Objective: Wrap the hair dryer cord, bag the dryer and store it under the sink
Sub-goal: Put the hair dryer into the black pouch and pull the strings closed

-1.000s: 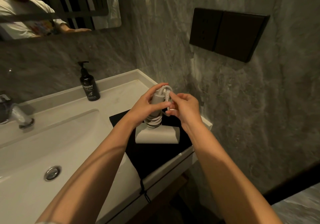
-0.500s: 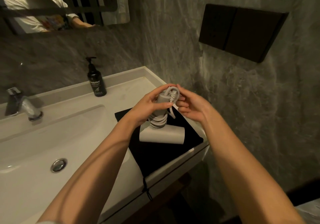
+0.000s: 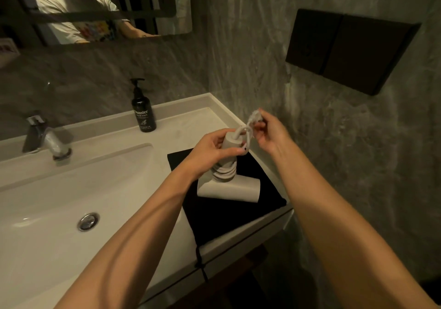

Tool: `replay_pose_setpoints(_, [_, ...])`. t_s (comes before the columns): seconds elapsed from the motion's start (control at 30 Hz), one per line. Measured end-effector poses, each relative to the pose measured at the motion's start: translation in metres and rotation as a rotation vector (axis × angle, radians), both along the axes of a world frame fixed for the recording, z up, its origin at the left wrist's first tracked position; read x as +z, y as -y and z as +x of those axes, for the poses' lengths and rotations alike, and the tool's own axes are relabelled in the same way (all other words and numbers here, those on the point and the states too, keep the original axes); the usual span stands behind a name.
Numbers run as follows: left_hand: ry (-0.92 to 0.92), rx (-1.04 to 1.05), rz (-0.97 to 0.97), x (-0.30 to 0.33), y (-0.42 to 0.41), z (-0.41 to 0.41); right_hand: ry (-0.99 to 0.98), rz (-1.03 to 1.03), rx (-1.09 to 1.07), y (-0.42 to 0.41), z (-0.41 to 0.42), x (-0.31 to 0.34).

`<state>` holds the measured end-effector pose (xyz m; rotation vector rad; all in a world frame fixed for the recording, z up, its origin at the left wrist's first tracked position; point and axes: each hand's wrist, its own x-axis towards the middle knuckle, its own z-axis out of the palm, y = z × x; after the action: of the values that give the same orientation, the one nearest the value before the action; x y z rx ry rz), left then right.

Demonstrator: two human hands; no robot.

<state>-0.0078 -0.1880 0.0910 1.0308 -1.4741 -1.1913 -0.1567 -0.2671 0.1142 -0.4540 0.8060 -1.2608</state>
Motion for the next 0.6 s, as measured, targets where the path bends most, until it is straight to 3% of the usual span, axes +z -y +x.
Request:
replay_pose_setpoints(0.13, [0.142,0.029,-0.129,-0.005,-0.006,0.004,-0.028,0.086,0.147,-0.003,0.008,-0.011])
replay_pose_setpoints(0.23, [0.231,0.034,-0.076,-0.03,-0.015,0.012,-0.058,0.04,0.253,-0.005,0.016,-0.007])
replay_pose_setpoints(0.37, [0.388,0.223,-0.033,-0.062,-0.024,0.013,-0.026,0.084,0.304,-0.012,0.022,-0.003])
replay_pose_setpoints(0.6, [0.36,0.262,-0.068,-0.065,-0.02,0.009,-0.293,0.121,0.434,-0.014,0.022,0.0])
